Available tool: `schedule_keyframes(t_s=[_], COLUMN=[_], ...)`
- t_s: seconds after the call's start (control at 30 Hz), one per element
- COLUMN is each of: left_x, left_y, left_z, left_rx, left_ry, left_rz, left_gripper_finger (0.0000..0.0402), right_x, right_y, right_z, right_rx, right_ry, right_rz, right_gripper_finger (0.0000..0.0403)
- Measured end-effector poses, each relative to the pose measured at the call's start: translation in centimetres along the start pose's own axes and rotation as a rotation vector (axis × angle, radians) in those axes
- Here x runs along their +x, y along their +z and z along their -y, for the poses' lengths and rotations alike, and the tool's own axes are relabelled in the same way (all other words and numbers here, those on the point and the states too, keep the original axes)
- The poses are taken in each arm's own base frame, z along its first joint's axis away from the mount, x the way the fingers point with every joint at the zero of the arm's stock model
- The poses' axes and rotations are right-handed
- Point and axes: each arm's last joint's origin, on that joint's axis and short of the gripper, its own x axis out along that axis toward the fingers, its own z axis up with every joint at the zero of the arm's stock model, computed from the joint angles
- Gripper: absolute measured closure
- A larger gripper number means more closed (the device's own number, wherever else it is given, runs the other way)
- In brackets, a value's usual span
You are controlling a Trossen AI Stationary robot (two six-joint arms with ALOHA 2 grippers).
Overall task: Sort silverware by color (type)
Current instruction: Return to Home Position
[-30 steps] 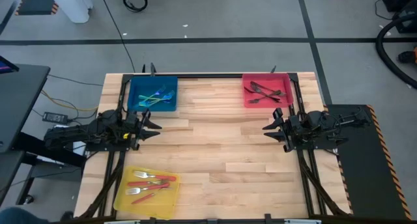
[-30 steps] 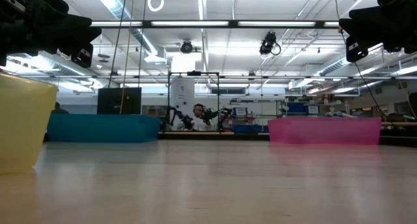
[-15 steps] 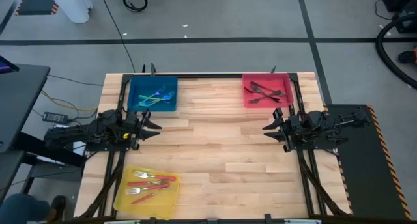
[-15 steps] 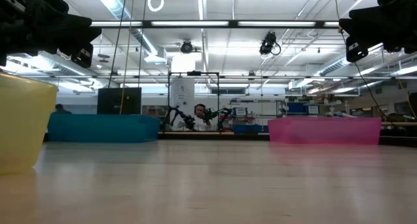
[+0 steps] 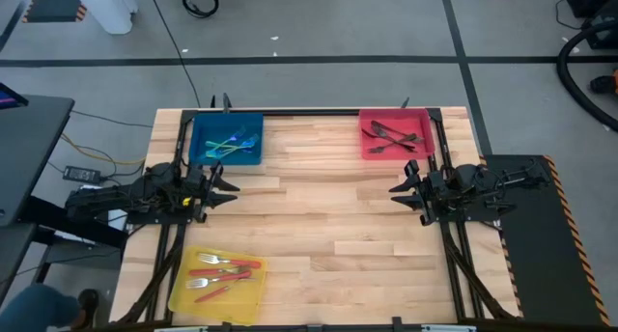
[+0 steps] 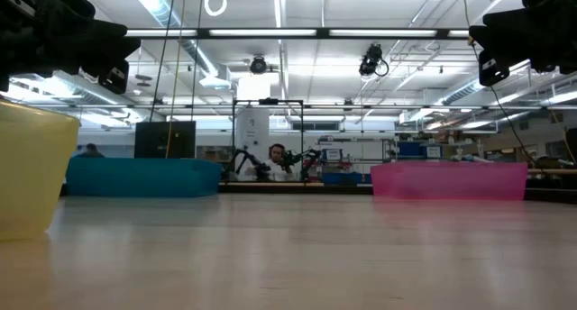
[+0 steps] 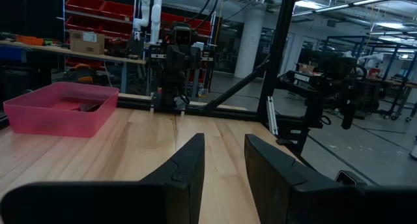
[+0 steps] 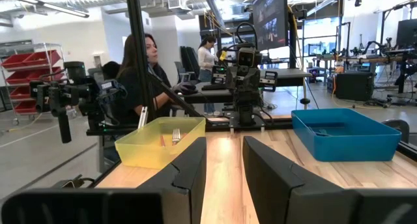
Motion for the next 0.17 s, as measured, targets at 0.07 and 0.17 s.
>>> schedule_keyframes(t_s=[0.07,0.17], left_x=[0.0,0.0], left_y=[0.0,0.0], left_z=[0.0,0.0], left_rx=[0.0,0.0], left_ry=[0.0,0.0], left_rz=[0.0,0.0], left_gripper_finger=[0.0292,0.0292], right_x=[0.0,0.0], right_y=[0.0,0.0], right_z=[0.0,0.0], right_rx=[0.0,0.0], right_ry=[0.0,0.0], right_rz=[0.0,0.0], right_gripper_finger=[0.0294,0.0294])
